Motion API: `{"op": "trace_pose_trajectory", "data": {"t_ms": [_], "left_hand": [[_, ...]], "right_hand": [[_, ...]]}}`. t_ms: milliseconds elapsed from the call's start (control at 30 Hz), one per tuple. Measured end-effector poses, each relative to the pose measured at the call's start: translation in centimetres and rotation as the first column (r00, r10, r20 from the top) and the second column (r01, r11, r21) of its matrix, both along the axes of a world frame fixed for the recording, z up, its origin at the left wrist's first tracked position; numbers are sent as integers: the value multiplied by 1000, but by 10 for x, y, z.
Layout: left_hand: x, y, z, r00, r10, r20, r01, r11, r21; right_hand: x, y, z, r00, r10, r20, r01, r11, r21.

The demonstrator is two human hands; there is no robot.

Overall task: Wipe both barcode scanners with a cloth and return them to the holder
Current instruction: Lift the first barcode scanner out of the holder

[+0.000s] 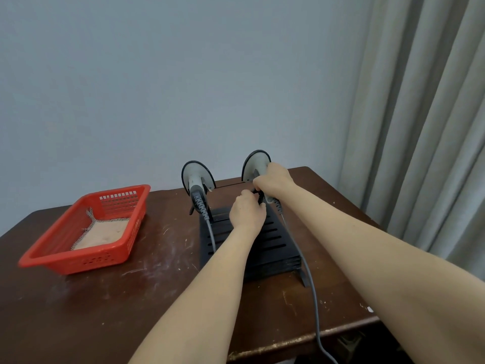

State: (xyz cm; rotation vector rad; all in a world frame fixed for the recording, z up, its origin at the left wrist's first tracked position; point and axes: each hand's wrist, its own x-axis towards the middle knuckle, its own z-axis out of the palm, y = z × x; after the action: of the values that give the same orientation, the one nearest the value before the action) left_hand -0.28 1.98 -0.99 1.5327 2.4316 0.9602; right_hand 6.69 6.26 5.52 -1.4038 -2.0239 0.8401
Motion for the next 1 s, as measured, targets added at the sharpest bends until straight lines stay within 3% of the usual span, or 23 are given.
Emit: {"op": "trace_pose_trajectory", "data": {"t_ms": [233,433,567,1000], "left_hand": [[2,-1,2,1000,2,-3,-3,999,-33],[2,0,4,1000,13,-15,-14,999,-50],[1,-4,10,997,23,-77,-28,997,-68],[-2,-15,22,975,-42,-220,2,984,-177]], "right_hand": [[5,-2,8,997,-33,-66,35,999,28],[19,-8,25,974,-22,-226,24,1000,7],[30,-11,26,934,-18,-358,18,1000,-2],[52,-28,15,840,-32,-542,36,999,-4]]}}
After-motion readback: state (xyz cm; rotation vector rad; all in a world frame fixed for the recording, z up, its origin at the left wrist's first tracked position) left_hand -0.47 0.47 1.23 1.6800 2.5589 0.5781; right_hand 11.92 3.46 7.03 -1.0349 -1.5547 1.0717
